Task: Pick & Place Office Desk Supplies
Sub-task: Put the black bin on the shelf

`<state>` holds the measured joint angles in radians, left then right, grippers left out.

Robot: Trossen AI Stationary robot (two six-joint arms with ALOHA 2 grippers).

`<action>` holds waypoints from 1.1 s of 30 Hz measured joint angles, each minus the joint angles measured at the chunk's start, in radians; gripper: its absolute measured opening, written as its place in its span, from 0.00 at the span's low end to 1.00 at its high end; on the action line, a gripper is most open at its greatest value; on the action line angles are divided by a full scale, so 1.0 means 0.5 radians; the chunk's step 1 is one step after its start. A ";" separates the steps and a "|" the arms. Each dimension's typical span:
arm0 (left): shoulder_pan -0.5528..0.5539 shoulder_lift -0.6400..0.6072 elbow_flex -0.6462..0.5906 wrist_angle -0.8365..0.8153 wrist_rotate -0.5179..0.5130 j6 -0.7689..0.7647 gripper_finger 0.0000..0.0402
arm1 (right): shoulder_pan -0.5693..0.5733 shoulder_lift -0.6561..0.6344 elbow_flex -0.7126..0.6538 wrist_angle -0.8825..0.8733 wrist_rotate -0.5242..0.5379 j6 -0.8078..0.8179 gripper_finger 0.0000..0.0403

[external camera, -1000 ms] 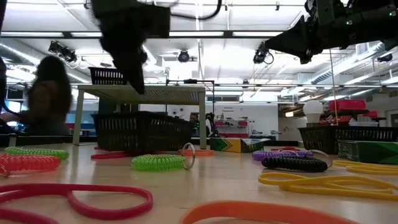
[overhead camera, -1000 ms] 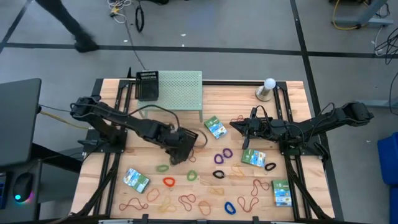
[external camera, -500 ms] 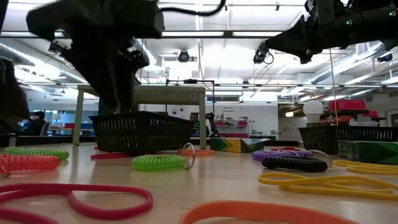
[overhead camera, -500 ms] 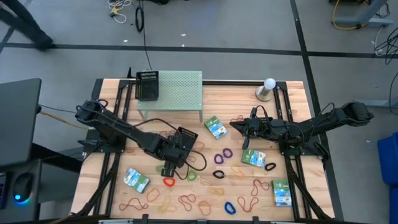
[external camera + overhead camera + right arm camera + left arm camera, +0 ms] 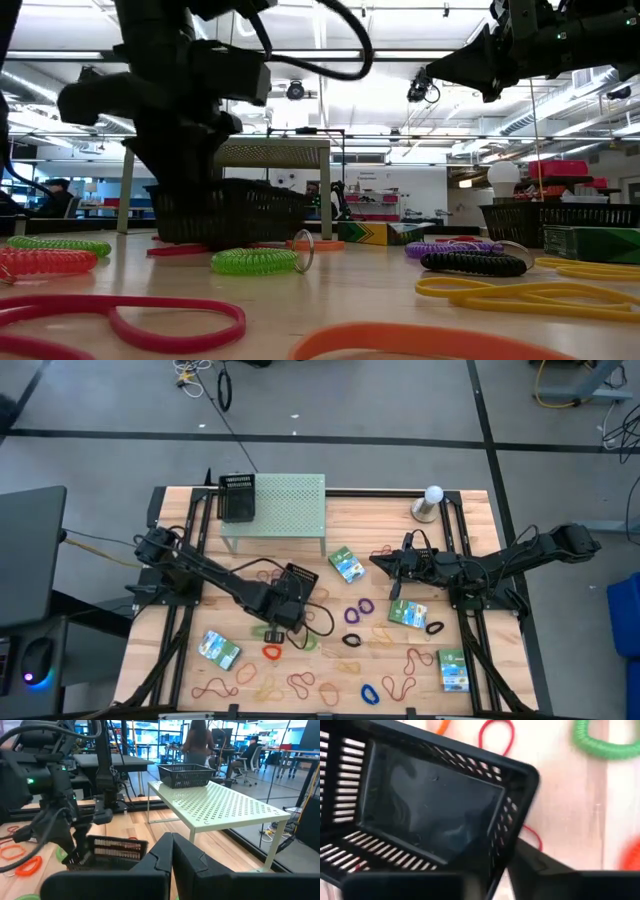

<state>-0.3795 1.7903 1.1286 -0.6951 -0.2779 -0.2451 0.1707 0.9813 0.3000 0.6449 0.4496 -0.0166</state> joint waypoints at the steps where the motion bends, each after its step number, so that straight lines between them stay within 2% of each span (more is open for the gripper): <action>1: -0.012 -0.016 0.000 0.007 -0.002 0.000 0.05 | 0.001 0.000 0.000 0.000 0.000 0.000 0.03; 7: -0.113 -0.188 0.115 0.038 -0.062 0.015 0.03 | 0.000 0.000 0.000 -0.001 0.000 0.000 0.03; 14: -0.203 -0.317 0.500 0.045 -0.389 0.066 0.02 | 0.000 0.000 0.000 -0.001 -0.001 -0.007 0.03; 17: -0.178 -0.326 0.695 -0.060 -0.487 0.130 0.02 | 0.000 0.000 0.000 -0.001 0.000 -0.008 0.03; 22: -0.002 -0.328 0.943 -0.415 -0.530 0.171 0.02 | 0.000 0.000 0.000 0.001 0.000 -0.008 0.03; 28: 0.347 -0.347 0.952 -0.623 -0.426 0.394 0.02 | 0.000 0.000 0.000 0.005 0.000 -0.009 0.03; 33: 0.583 -0.348 0.952 -0.624 -0.325 0.632 0.02 | 0.001 0.000 0.000 0.005 0.000 -0.013 0.03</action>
<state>-0.0878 1.6162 1.6047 -1.0070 -0.4402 0.0711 0.1711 0.9813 0.3000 0.6472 0.4494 -0.0231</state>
